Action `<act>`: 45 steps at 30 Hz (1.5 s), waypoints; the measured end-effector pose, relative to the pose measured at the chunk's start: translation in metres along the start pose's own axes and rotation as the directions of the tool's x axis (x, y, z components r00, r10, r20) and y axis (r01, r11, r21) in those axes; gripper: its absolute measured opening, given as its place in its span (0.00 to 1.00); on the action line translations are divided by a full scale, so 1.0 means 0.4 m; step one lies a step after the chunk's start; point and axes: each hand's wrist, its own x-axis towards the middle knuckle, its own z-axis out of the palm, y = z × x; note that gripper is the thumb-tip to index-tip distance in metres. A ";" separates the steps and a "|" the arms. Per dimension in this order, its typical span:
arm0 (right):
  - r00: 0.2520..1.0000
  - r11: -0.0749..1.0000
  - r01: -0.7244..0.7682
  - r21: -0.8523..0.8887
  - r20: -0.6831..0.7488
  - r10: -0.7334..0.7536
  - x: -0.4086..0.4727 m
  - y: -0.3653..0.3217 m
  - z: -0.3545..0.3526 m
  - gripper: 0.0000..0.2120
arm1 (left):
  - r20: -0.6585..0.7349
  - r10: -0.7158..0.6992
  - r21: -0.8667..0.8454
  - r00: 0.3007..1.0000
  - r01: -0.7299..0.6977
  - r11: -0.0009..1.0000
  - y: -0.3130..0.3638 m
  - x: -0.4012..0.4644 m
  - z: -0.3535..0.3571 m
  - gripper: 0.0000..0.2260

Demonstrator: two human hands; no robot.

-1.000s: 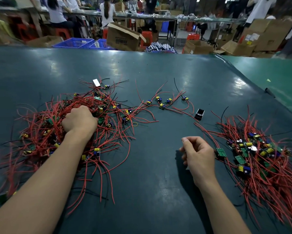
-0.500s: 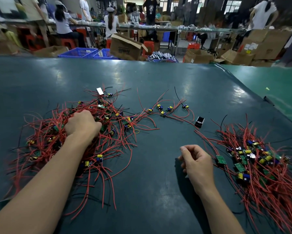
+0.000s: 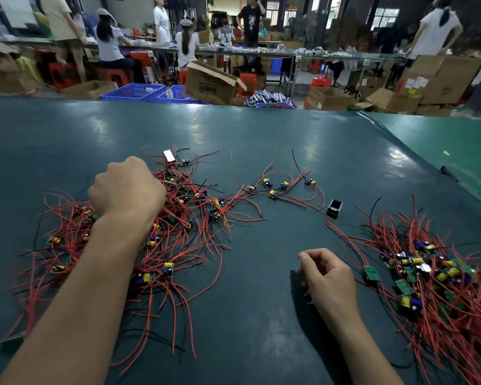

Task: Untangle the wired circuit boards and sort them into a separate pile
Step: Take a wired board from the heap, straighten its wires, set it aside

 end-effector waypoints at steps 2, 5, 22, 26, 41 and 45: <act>1.000 1.000 0.005 0.002 0.005 -0.005 -0.002 -0.004 -0.001 0.07 | -0.093 0.074 -0.128 0.993 -0.085 0.988 0.019 -0.026 -0.016 0.11; 1.000 0.999 0.007 0.041 0.027 -0.008 -0.006 -0.011 -0.005 0.08 | -0.217 0.200 -0.473 0.956 -0.282 0.835 0.056 -0.086 -0.030 0.10; 0.988 0.903 -0.102 0.417 0.149 0.043 -0.023 -0.041 0.019 0.08 | 0.584 0.505 -0.737 0.636 0.675 0.002 0.136 -0.357 0.258 0.09; 0.998 0.907 -0.050 0.419 -0.021 0.065 -0.016 -0.036 0.019 0.09 | 0.545 0.568 -0.730 0.617 0.682 -0.041 0.123 -0.358 0.258 0.14; 0.963 0.731 -0.207 0.651 0.005 0.268 -0.015 -0.053 0.018 0.04 | 0.525 0.498 -0.773 0.691 0.631 -0.061 0.125 -0.366 0.270 0.08; 0.964 0.760 -0.251 0.600 0.087 0.249 -0.011 -0.049 0.009 0.06 | 0.514 0.492 -0.768 0.702 0.633 -0.100 0.123 -0.368 0.269 0.09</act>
